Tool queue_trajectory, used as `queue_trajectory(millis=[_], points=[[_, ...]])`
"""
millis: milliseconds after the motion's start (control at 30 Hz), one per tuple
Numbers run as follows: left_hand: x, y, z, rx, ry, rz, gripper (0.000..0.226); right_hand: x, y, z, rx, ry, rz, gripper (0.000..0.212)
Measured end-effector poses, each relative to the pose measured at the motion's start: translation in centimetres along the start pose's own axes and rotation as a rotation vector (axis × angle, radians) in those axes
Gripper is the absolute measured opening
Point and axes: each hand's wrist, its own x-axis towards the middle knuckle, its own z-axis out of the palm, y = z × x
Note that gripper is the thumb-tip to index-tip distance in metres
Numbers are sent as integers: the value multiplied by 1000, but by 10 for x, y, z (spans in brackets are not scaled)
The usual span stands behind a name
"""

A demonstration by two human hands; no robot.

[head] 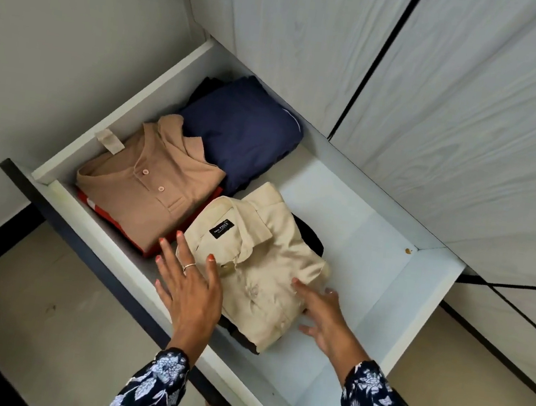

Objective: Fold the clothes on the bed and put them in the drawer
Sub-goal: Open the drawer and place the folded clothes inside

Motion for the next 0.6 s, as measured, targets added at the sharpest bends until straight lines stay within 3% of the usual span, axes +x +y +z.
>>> queue_trajectory(millis=[167,300,433,500,600], points=[[-14,-5,-1,6,31,-35,64,-7,11,8,261,-84,17,29],[-36,2,-9,-121,156,-170,42,-22,10,18,289,-211,-83,33],[-74,-2,-5,-411,169,-554,16,-38,-3,35,158,-186,-206,39],[-85,-1,-4,-614,42,-786,3,-47,-19,44,260,-227,-185,40],[-91,22,-2,-1011,-383,-1034,27,-56,-47,44,466,-336,-85,37]])
